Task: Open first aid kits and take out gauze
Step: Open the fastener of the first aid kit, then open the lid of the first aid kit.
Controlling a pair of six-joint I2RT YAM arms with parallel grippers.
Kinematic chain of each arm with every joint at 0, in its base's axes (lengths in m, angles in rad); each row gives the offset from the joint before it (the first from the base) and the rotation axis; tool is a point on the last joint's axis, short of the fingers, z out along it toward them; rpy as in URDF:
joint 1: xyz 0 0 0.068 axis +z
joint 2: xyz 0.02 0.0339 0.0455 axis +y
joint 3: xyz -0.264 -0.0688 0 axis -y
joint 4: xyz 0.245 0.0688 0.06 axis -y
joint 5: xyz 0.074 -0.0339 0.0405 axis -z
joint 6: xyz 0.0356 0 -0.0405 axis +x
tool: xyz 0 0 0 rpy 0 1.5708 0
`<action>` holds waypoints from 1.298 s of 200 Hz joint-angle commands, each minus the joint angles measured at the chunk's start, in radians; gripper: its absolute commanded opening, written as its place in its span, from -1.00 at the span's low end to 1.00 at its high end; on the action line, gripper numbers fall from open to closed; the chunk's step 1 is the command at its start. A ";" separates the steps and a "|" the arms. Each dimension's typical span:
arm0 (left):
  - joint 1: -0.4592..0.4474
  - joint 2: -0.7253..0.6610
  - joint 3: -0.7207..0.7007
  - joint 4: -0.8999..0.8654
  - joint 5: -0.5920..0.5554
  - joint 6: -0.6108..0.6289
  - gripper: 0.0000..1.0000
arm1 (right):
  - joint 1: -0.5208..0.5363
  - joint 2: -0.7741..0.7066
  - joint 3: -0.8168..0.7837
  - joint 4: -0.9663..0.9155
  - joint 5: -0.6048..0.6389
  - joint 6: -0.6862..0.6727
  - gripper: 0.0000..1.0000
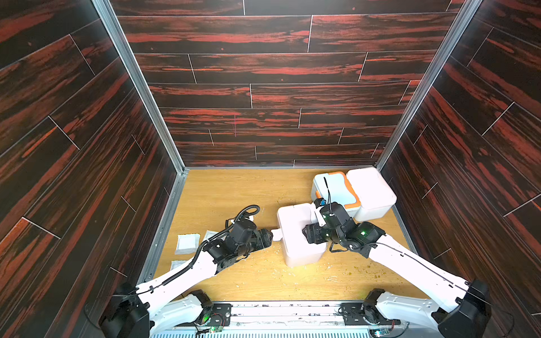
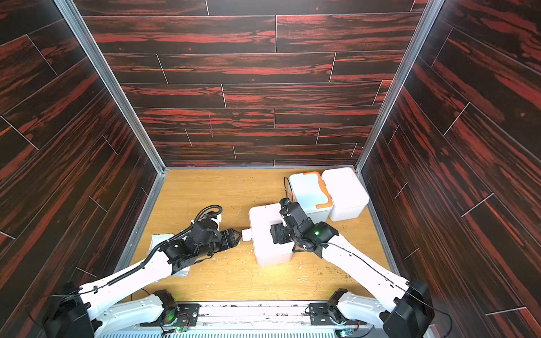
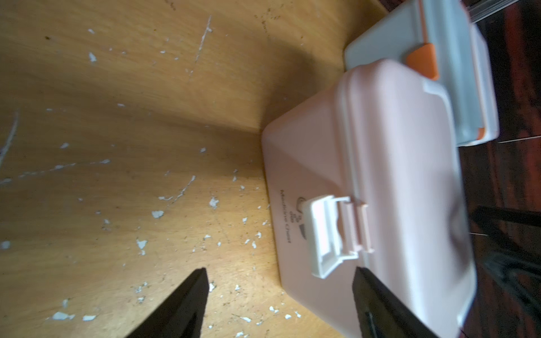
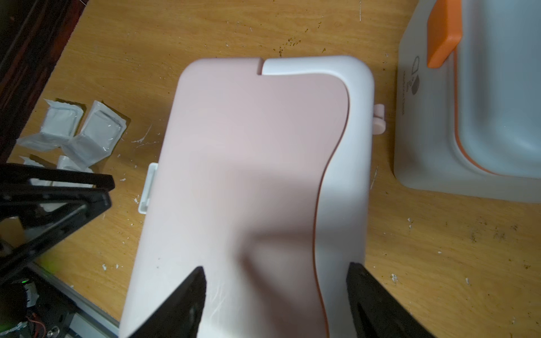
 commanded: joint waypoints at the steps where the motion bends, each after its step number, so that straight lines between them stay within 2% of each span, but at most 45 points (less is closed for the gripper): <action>1: 0.004 -0.050 0.001 0.094 0.082 -0.031 0.51 | -0.017 -0.055 0.000 -0.024 0.008 0.008 0.58; 42: 0.005 -0.017 0.059 0.178 0.214 -0.054 0.50 | -0.117 -0.095 -0.032 0.008 -0.075 0.009 0.58; 93: 0.005 0.110 0.127 0.255 0.303 -0.072 0.50 | -0.257 -0.068 -0.071 0.083 -0.286 0.000 0.58; 122: 0.005 0.141 0.137 0.218 0.271 -0.049 0.51 | -0.270 -0.006 -0.078 0.116 -0.377 -0.005 0.56; 150: 0.022 0.124 0.095 0.202 0.204 -0.046 0.54 | -0.270 0.032 -0.098 0.166 -0.524 -0.002 0.48; 186: 0.060 0.120 0.048 0.283 0.246 -0.086 0.54 | -0.270 0.041 -0.107 0.169 -0.513 -0.006 0.37; 218: 0.062 0.148 0.067 0.286 0.280 -0.083 0.54 | -0.270 0.055 -0.107 0.178 -0.522 -0.003 0.28; 259: 0.066 0.199 0.092 0.299 0.341 -0.083 0.54 | -0.270 0.063 -0.113 0.188 -0.534 0.002 0.26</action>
